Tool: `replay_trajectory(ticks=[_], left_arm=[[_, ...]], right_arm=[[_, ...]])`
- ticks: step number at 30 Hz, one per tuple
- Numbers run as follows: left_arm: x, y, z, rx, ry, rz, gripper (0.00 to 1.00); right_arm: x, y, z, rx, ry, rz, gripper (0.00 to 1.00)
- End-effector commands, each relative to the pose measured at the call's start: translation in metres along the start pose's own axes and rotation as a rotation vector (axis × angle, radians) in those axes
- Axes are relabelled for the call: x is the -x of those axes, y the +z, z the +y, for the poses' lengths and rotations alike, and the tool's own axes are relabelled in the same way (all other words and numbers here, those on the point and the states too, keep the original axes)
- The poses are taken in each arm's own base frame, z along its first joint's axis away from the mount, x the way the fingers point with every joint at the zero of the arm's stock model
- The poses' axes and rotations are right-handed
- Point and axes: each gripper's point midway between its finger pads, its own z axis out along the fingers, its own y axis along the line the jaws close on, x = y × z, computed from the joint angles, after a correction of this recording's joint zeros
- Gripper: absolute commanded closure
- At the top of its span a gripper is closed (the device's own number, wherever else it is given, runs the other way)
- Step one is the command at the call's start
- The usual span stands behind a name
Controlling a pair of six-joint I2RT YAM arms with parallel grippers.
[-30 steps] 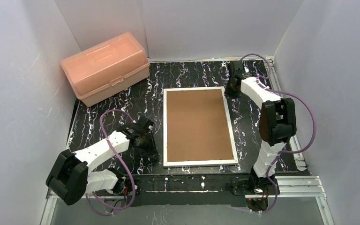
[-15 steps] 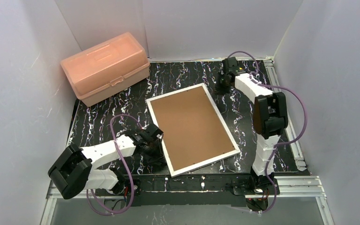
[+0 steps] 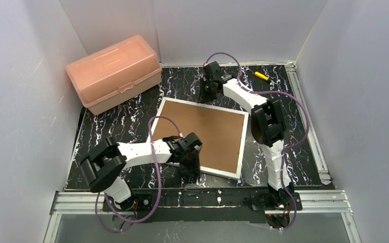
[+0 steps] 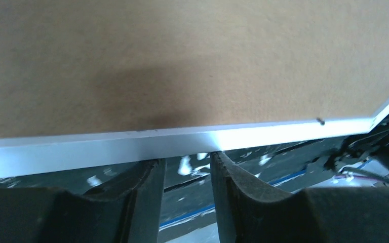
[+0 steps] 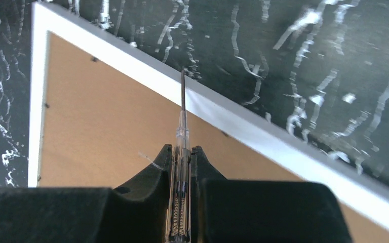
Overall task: Take the photo out of the frame
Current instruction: Adjust the photo frame at the center of the board.
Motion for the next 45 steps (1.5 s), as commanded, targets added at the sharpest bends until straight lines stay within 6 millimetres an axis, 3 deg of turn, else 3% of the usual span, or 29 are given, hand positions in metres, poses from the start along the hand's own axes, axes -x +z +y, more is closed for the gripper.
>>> replay_trajectory(ticks=[1,5,8,11,15,20,24,29,33,38,39,41,45], left_arm=[[0.031,0.013,-0.051,-0.052,0.057,-0.159,0.63],[0.038,0.031,-0.075,-0.043,0.120,-0.165,0.61],[0.049,0.031,-0.088,-0.042,0.172,-0.187,0.59],[0.058,0.013,-0.097,-0.041,0.242,-0.219,0.55],[0.064,-0.024,-0.088,-0.047,0.336,-0.227,0.53],[0.091,-0.069,-0.039,-0.022,0.305,-0.225,0.51],[0.130,-0.103,0.011,-0.025,0.205,-0.302,0.46],[0.183,-0.130,0.062,0.012,0.095,-0.447,0.42],[0.219,-0.138,0.096,-0.006,-0.059,-0.505,0.40],[0.261,-0.139,0.111,-0.025,-0.121,-0.611,0.29],[0.268,-0.137,0.114,-0.026,-0.134,-0.608,0.25],[0.280,-0.131,0.115,-0.059,-0.155,-0.601,0.03],[0.298,-0.117,0.130,-0.049,-0.177,-0.607,0.05]], right_arm=[[0.033,-0.064,-0.039,-0.136,0.062,-0.082,0.99],[0.054,-0.113,-0.081,-0.267,0.124,-0.206,0.99],[0.055,-0.149,-0.106,-0.331,0.160,-0.273,0.99],[0.037,-0.167,-0.124,-0.355,0.161,-0.277,0.99],[0.010,-0.180,-0.132,-0.341,0.119,-0.256,0.99],[-0.024,-0.194,-0.136,-0.344,0.112,-0.234,0.99],[-0.042,-0.202,-0.138,-0.337,0.151,-0.262,0.99],[-0.055,-0.201,-0.124,-0.229,0.168,-0.290,0.99],[-0.062,-0.200,-0.114,-0.164,0.169,-0.295,0.99],[-0.068,-0.200,-0.115,-0.156,0.170,-0.297,0.99],[-0.069,-0.200,-0.115,-0.156,0.168,-0.299,0.99],[-0.069,-0.203,-0.114,-0.153,0.163,-0.307,0.99],[-0.071,-0.209,-0.108,-0.125,0.148,-0.309,0.99]])
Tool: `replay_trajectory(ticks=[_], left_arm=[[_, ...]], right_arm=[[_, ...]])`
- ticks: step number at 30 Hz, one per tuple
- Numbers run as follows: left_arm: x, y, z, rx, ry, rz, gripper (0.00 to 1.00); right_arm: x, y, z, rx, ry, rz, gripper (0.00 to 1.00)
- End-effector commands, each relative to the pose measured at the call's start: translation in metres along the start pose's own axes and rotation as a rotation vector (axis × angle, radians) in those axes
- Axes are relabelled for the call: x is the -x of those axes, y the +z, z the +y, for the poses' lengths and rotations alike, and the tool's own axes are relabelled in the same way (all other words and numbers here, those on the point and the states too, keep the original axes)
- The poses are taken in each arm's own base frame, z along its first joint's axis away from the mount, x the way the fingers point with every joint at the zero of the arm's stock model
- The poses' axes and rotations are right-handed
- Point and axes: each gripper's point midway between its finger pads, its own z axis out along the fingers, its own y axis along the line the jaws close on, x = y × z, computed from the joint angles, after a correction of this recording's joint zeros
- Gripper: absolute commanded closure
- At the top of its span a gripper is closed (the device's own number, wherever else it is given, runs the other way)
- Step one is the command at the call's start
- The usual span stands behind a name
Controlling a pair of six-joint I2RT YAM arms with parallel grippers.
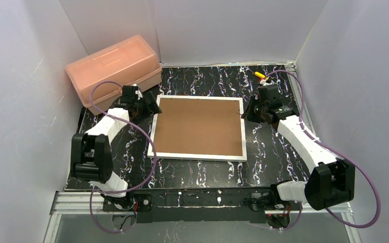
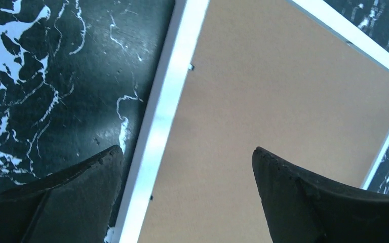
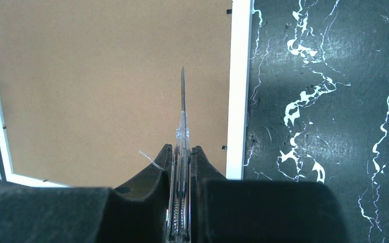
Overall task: Take the photo out of the frame
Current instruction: Adjust the photo frame at the center of the board.
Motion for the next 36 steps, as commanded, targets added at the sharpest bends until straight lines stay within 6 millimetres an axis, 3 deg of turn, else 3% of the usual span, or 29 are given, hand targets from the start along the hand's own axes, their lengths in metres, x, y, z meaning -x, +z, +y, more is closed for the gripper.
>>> replay_trajectory(ticks=[1,7,12,23,28,32,36], left_arm=[[0.025,0.014,-0.004,-0.040,0.008,-0.041,0.07],[0.014,0.037,0.000,-0.035,0.008,0.063,0.30],[0.003,0.044,0.010,-0.011,0.000,0.085,0.43],[-0.027,0.067,0.026,0.035,-0.048,0.198,0.53],[-0.036,0.067,0.021,0.021,-0.058,0.219,0.64],[-0.048,0.063,0.013,0.006,-0.038,0.230,0.79],[-0.067,0.053,0.001,-0.031,-0.014,0.225,0.82]], right_arm=[[0.016,-0.017,0.013,0.069,-0.015,-0.078,0.99],[0.011,-0.019,0.008,0.056,-0.023,-0.082,0.99],[0.008,-0.017,0.009,0.062,-0.026,-0.074,0.99],[-0.001,-0.008,0.010,0.078,-0.035,-0.031,0.99],[-0.001,-0.010,0.010,0.082,-0.037,-0.032,0.99],[-0.001,-0.011,0.013,0.095,-0.036,-0.031,0.99],[-0.009,-0.012,0.027,0.186,-0.050,0.012,0.99]])
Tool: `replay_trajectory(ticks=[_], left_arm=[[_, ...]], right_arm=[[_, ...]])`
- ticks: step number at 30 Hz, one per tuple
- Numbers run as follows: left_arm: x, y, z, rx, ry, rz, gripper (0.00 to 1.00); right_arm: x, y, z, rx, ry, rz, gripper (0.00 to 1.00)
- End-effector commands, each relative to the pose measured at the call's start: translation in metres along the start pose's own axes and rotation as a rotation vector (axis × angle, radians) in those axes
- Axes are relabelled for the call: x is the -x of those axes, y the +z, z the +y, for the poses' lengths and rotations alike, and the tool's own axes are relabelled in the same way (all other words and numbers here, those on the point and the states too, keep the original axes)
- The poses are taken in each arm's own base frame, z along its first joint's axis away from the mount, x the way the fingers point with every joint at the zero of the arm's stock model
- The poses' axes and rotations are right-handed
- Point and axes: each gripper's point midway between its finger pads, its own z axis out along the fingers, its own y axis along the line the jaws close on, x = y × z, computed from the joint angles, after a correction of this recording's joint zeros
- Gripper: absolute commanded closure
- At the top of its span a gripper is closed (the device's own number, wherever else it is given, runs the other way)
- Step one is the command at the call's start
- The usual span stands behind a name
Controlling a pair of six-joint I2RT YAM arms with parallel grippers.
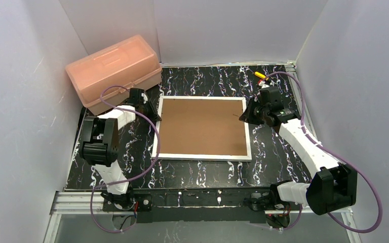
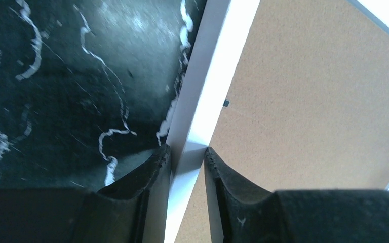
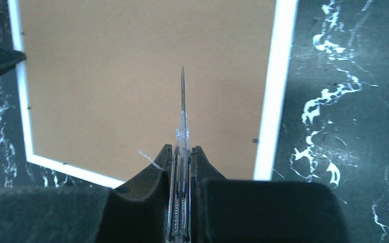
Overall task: Take the photo out of the frame
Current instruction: Adjust the photo frame at the center of the board, then release the photo frame item from the photo frame.
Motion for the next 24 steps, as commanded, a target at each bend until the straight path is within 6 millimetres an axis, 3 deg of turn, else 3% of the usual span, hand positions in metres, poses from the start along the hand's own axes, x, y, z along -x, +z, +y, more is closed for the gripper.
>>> replay_trajectory(ticks=[1,9,16,20,24], left_arm=[[-0.051,-0.011,-0.014,-0.030,0.030,0.086,0.83],[-0.092,-0.024,-0.034,-0.098,0.034,0.105,0.79],[-0.084,-0.043,-0.044,-0.129,0.073,0.074,0.63],[-0.084,-0.068,-0.045,-0.143,0.096,0.037,0.48],[-0.101,-0.084,-0.036,-0.141,0.103,0.062,0.46]], right_arm=[[-0.006,0.000,0.024,0.148,-0.025,0.030,0.99],[-0.041,0.007,0.080,0.422,-0.041,0.145,0.99],[-0.089,0.018,0.139,0.605,-0.090,0.284,0.99],[-0.102,0.026,0.154,0.677,-0.090,0.361,0.99],[-0.117,0.036,0.162,0.721,-0.090,0.452,0.99]])
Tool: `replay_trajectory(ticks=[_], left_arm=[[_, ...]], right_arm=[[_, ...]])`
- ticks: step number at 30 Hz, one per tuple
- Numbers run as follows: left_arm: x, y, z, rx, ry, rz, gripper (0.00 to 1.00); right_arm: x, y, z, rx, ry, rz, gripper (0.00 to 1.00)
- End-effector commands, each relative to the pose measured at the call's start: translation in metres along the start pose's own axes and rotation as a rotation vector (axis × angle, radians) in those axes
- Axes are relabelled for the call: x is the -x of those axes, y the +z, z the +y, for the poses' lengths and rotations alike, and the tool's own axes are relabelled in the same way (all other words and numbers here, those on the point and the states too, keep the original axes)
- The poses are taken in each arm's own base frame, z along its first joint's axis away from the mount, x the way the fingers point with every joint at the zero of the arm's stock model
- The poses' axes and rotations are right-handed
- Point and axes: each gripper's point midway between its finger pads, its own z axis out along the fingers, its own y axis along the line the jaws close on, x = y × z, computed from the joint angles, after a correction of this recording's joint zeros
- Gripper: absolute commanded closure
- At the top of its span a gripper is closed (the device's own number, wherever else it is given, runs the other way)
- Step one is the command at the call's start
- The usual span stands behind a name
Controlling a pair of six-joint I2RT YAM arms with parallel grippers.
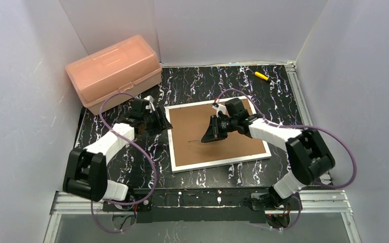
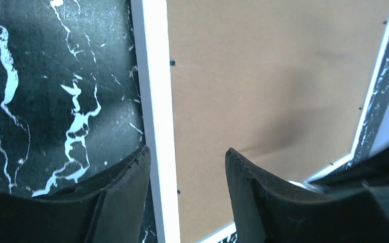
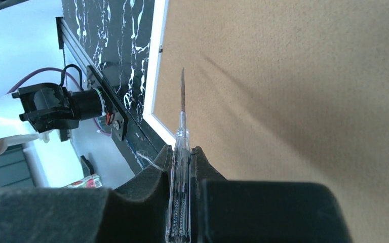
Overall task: Take the photo out of the frame
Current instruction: Release the photo frame item from the photo frame.
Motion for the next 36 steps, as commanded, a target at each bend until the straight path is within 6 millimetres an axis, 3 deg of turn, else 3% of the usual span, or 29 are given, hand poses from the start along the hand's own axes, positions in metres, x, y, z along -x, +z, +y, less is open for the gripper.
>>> replay_trajectory(ticks=[1,6,10,14,36], left_arm=[[-0.032,-0.023,0.007,-0.006,0.007,0.064,0.46],[-0.057,-0.029,0.010,-0.062,-0.022,0.087,0.48],[-0.065,-0.032,0.012,-0.075,-0.030,0.091,0.49],[-0.072,-0.030,0.013,-0.084,-0.035,0.117,0.57],[-0.077,-0.017,0.018,-0.073,-0.051,0.157,0.55]], right_arm=[[0.008,0.015,0.026,0.137,-0.039,0.045,0.99],[0.000,0.033,0.034,0.198,-0.023,0.099,0.99],[-0.002,0.041,0.029,0.207,0.003,0.107,0.99],[-0.004,0.047,0.024,0.207,0.019,0.118,0.99],[-0.012,0.074,0.021,0.218,0.015,0.201,0.99]])
